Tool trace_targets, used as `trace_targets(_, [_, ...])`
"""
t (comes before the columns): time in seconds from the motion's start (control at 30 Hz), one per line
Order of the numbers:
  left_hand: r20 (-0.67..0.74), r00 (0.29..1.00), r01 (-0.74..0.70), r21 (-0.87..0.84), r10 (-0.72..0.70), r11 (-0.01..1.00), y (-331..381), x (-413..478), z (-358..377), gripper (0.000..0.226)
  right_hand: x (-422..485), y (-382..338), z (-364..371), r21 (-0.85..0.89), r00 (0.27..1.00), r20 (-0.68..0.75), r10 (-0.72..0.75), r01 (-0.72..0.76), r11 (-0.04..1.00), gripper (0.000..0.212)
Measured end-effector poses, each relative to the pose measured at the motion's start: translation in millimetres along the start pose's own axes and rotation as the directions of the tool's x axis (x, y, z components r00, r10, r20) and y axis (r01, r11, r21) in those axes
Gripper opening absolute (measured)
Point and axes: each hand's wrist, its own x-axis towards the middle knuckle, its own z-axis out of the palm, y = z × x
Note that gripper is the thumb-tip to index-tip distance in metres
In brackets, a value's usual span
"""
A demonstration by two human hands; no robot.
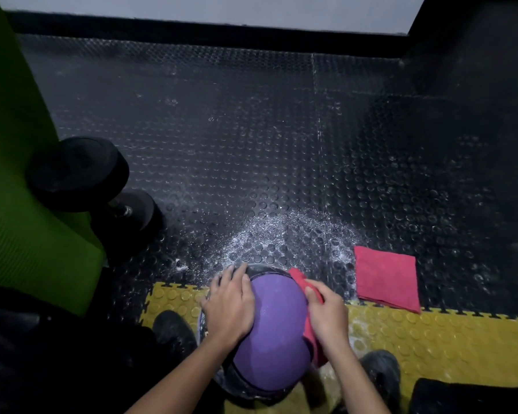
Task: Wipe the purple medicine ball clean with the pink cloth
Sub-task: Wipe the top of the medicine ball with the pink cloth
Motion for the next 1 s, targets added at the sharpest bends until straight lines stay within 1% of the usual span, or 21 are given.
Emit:
trace_targets(0.03, [-0.002,1.0,-0.001,0.006,0.001,1.0,1.4,0.3,0.4,0.044,-5.7,-4.3,4.5,-0.078,0.998,-0.026,-0.055,0.053,0.996,0.024])
trace_targets(0.07, [-0.006,1.0,0.003,0.008,-0.003,1.0,1.1,1.0,0.8,0.044,-16.8,-13.0,10.0,-0.167,0.984,-0.045,-0.174,0.164,0.972,0.024])
trace_targets(0.13, [-0.016,1.0,0.011,-0.005,-0.011,1.0,-3.2,2.4,0.2,0.043,-44.0,-31.6,22.1,-0.282,0.897,-0.026,-0.442,0.418,0.864,0.023])
trace_targets(0.2, [-0.025,1.0,0.011,-0.048,-0.013,0.999,-10.0,4.8,0.0,0.043,-54.7,-39.6,25.1,-0.341,0.813,0.025,-0.581,0.554,0.76,0.027])
trace_targets(0.23, [-0.027,1.0,0.006,-0.068,-0.008,0.998,-12.8,5.7,-0.2,0.042,-49.7,-38.1,23.7,-0.327,0.824,0.037,-0.565,0.544,0.772,0.027])
trace_targets(0.27, [-0.025,1.0,0.001,-0.077,-0.003,0.997,-14.5,6.9,0.0,0.042,-40.8,-32.6,21.6,-0.29,0.863,0.027,-0.505,0.49,0.822,0.025])
trace_targets(0.33, [-0.008,1.0,-0.014,-0.078,0.013,0.997,-14.6,7.3,-0.5,0.042,-21.2,-14.7,11.9,-0.106,0.967,0.02,-0.254,0.255,0.961,0.023])
trace_targets(0.37, [-0.005,1.0,-0.027,-0.075,0.026,0.997,-15.2,8.4,-0.3,0.043,-12.7,-8.2,5.9,0.005,0.995,0.013,-0.101,0.101,0.995,0.023])
trace_targets(0.43, [0.006,0.998,-0.056,-0.073,0.057,0.996,-16.9,13.4,-2.3,0.047,-5.0,-0.9,1.9,0.123,0.995,-0.002,0.1,-0.099,0.987,0.023])
trace_targets(0.47, [0.01,0.997,-0.081,-0.08,0.082,0.994,-19.0,18.5,-3.7,0.051,-7.0,-2.4,4.2,0.099,0.994,-0.021,0.111,-0.109,0.989,0.023])
trace_targets(0.5, [0.016,0.995,-0.098,-0.1,0.1,0.99,-21.6,24.1,-6.2,0.05,-12.5,-5.7,9.9,0.038,0.997,-0.046,0.059,-0.057,0.998,0.024])
trace_targets(0.53, [0.02,0.994,-0.102,-0.139,0.106,0.985,-25.0,30.1,-9.7,0.044,-21.5,-11.7,17.1,-0.027,0.996,-0.072,-0.05,0.048,0.998,0.025])
trace_targets(0.6, [-0.027,0.998,-0.054,-0.237,0.049,0.97,-30.7,37.6,-20.8,0.033,-41.3,-26.7,30.7,-0.117,0.943,-0.066,-0.327,0.318,0.941,0.03])
trace_targets(0.67, [-0.178,0.982,0.015,-0.276,-0.067,0.961,-38.1,39.0,-33.2,0.03,-46.2,-30.2,37.6,-0.139,0.888,0.0,-0.459,0.455,0.88,0.038])
trace_targets(0.7, [-0.247,0.96,0.057,-0.275,-0.128,0.96,-39.9,36.3,-38.7,0.031,-40.8,-27.3,36.8,-0.106,0.902,0.014,-0.432,0.431,0.896,0.036])
trace_targets(0.73, [-0.288,0.944,0.078,-0.277,-0.161,0.958,-40.0,32.7,-43.2,0.033,-33.1,-22.7,33.3,-0.05,0.937,0.023,-0.349,0.35,0.935,0.031])
trace_targets(0.77, [-0.295,0.942,0.077,-0.272,-0.159,0.959,-39.6,28.8,-45.9,0.034,-23.3,-14.7,28.7,0.011,0.976,0.037,-0.215,0.214,0.977,0.028])
trace_targets(0.8, [-0.269,0.955,0.056,-0.249,-0.125,0.967,-40.0,25.0,-46.2,0.035,-13.9,-5.8,23.1,0.072,0.997,0.061,-0.048,0.044,0.996,0.026])
trace_targets(0.87, [-0.148,0.989,-0.005,-0.161,-0.019,0.987,-40.8,17.8,-41.5,0.048,-2.3,8.7,14.6,0.178,0.979,0.088,0.186,-0.199,0.964,0.026])
trace_targets(0.93, [-0.125,0.992,-0.05,-0.123,0.035,0.991,-41.3,13.9,-34.1,0.057,0.0,9.5,12.2,0.258,0.965,0.072,0.254,-0.264,0.929,0.026])
trace_targets(1.0, [-0.161,0.987,-0.007,-0.164,-0.02,0.986,-41.4,15.7,-35.7,0.043,-10.0,-3.3,21.1,0.297,0.979,0.107,0.172,-0.196,0.934,0.028])
